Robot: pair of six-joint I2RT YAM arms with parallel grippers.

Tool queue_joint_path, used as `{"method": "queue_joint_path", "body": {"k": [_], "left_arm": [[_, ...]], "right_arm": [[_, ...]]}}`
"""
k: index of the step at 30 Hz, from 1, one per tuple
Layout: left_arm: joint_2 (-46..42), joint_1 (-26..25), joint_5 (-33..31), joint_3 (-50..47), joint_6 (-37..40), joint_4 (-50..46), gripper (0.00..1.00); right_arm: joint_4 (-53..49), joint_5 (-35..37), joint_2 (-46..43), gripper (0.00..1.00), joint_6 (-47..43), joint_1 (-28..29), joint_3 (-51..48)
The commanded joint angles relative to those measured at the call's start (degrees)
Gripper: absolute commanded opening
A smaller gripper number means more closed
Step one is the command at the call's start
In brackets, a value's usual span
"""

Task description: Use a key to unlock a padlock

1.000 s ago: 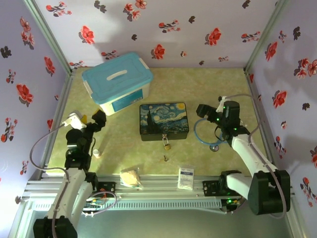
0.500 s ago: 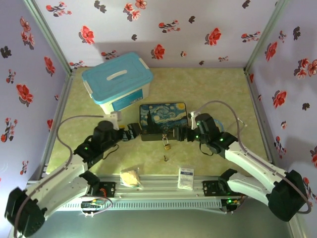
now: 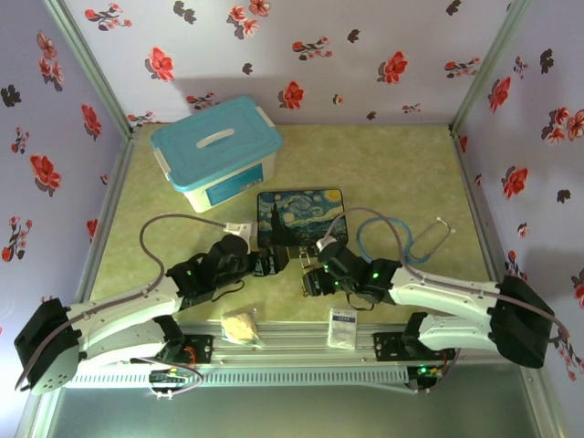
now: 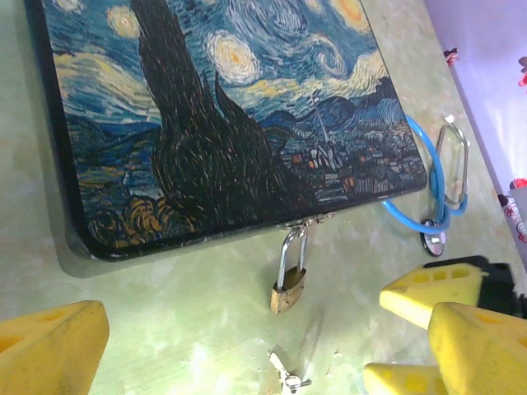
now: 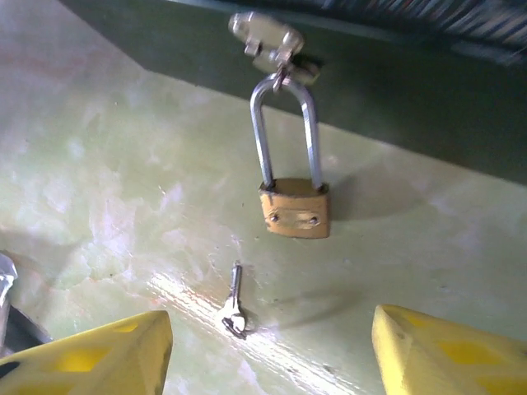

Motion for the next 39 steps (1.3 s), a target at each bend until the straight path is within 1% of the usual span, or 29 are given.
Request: {"method": "queue_joint_path", "body": {"k": [1, 4, 7, 12, 15, 19, 23, 25, 28, 29, 33, 36, 37, 39], "left_arm": [[-0.6, -0.7, -2.0, -2.2, -3.4, 3.0, 1.0], [-2.0, -0.9, -2.5, -3.9, -4.2, 2.3, 1.0], [-3.5, -1.0, -2.8, -5.2, -4.8, 1.2, 1.0], [-4.7, -1.1, -3.1, -7.5, -6.0, 1.8, 1.0], [-4.5, -1.1, -3.1, -8.0, -6.4, 1.9, 1.0], [-4.4, -1.1, -3.2, -8.3, -6.3, 2.0, 1.0], [-4.3, -1.1, -3.3, -8.7, -6.6, 2.7, 1.0], [-4.2, -1.1, -3.3, -8.9, -6.9, 3.1, 1.0], [-4.1, -1.1, -3.3, -8.9, -6.9, 3.2, 1.0], [-4.0, -1.1, -3.4, -9.0, -7.0, 3.2, 1.0], [-3.1, -1.1, -4.2, -9.2, -8.2, 3.6, 1.0], [-1.2, -1.4, -4.0, -8.3, -8.4, 4.5, 1.0], [-0.5, -1.8, -4.0, -8.1, -8.5, 5.2, 1.0], [0.8, -2.7, -4.0, -8.0, -8.6, 6.9, 1.0]], "right_arm": [[4.5, 3.0, 4.6, 0.63, 3.5, 3.7, 0.4], [5.9, 2.8, 9.3, 0.62, 4.8, 6.2, 1.7], [6.0, 3.8, 12.5, 0.57, 6.6, 7.8, 2.4], [3.9, 8.6, 15.1, 0.5, 9.0, 9.8, 3.1], [4.6, 8.8, 16.2, 0.47, 8.9, 10.6, 3.2], [3.5, 9.0, 18.0, 0.41, 9.5, 11.7, 3.9], [2.4, 9.1, 18.4, 0.37, 11.1, 12.6, 3.5], [1.6, 9.6, 18.5, 0.33, 11.6, 13.0, 3.5], [0.9, 9.9, 18.9, 0.32, 12.4, 13.2, 3.4], [1.3, 9.9, 18.6, 0.29, 13.0, 13.1, 2.9], [8.4, 9.5, 15.9, 0.21, 12.9, 12.8, -1.4], [11.1, 7.5, 14.7, 0.19, 11.5, 11.2, -3.1], [11.8, 6.7, 14.4, 0.16, 11.1, 10.6, -3.7], [13.4, 4.9, 13.5, 0.14, 10.3, 9.5, -4.8]]}}
